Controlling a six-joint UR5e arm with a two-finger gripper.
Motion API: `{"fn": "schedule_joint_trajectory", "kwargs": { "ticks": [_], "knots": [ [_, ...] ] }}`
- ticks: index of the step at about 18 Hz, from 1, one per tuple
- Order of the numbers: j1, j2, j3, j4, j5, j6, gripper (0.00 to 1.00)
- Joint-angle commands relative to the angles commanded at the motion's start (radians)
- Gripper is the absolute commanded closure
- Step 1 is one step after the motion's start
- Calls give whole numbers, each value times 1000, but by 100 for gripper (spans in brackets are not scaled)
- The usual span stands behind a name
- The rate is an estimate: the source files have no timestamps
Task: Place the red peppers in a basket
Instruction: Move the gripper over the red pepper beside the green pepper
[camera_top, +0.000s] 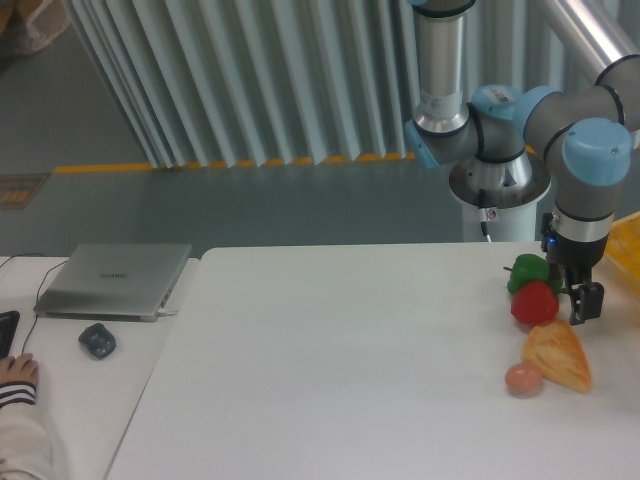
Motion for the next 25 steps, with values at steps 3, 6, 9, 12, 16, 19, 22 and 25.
{"fn": "schedule_joint_trajectory", "kwargs": {
  "ticks": [3, 6, 9, 12, 16, 19, 22, 25],
  "knots": [
    [-29, 3, 1, -9, 2, -5, 0],
    [-93, -3, 0, -12, 87, -49, 0],
    [-121, 2, 3, -49, 153, -149, 0],
    [-103, 9, 8, -107, 161, -170, 0],
    [-58, 37, 47, -207, 175, -270, 0],
    [-60, 22, 58, -199, 178, -355, 0],
    [-64, 3, 84, -202, 239, -457, 0],
    [-106, 2, 92, -216, 342, -453, 0]
  ]
}}
